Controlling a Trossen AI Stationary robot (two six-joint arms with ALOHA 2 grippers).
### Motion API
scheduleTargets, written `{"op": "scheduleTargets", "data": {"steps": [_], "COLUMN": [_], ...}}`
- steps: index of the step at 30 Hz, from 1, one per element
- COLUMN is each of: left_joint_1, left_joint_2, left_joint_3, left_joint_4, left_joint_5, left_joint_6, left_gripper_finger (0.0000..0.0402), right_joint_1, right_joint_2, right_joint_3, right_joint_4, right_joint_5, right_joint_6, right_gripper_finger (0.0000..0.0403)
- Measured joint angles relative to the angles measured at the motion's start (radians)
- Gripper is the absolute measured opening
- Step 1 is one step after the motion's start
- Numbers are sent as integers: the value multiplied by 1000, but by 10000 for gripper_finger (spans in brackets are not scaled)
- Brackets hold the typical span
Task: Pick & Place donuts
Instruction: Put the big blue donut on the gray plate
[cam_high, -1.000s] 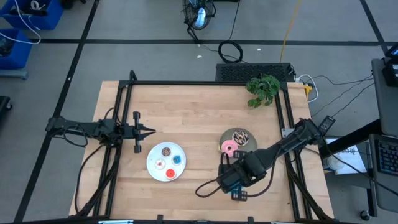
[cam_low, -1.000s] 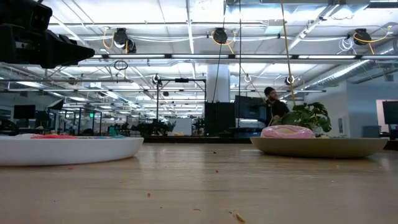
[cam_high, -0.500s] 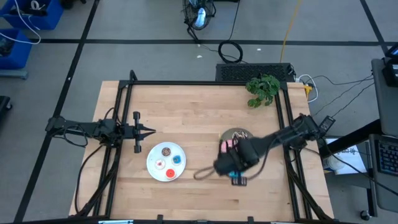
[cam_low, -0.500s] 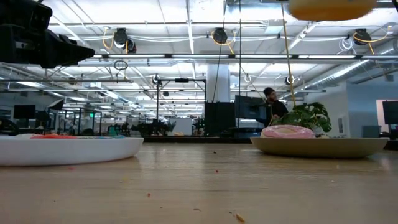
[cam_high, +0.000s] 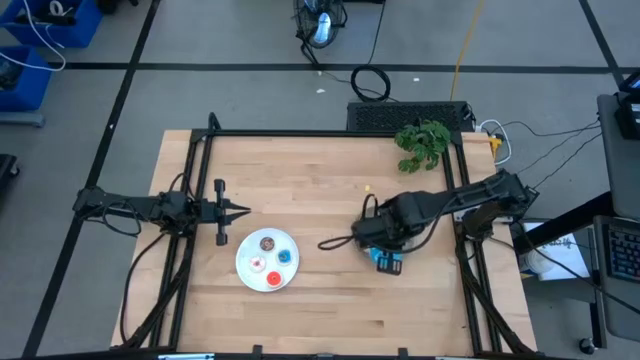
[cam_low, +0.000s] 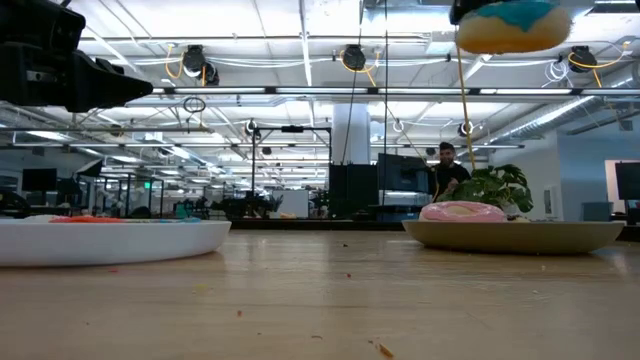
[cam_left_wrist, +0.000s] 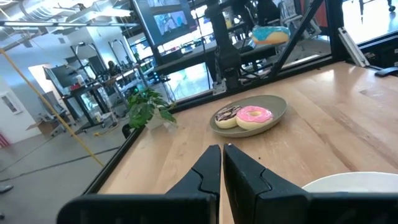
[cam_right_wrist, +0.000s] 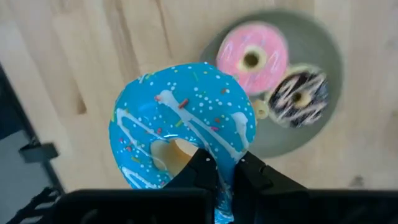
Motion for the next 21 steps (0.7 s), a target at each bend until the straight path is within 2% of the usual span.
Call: {"op": "scheduleTargets", "data": {"steps": [5,9,14,17,21], "left_joint_1": [0,0,0,0,0], "left_joint_2": [0,0,0,0,0], "left_joint_3": [0,0,0,0,0], "left_joint_4": [3,8,8,8,8], "left_joint_5": [-1,-1,-1,-2,-3], "left_joint_6": [-1,-2,-1,-1,1], "left_gripper_finger": [26,26,26,26,26], "right_joint_1": [-20,-66,-120,-141,-161], "right_joint_2": [-72,-139,-183,-184,-184], "right_joint_3": [-123,-281,-486,-563,-627], "right_joint_4": [7,55,232,295,340], "right_joint_5": [-20,-22,-102,-147,-152], "right_joint_6": [64,102,62,29,11], "right_gripper_finger": [10,10,10,9,10]}}
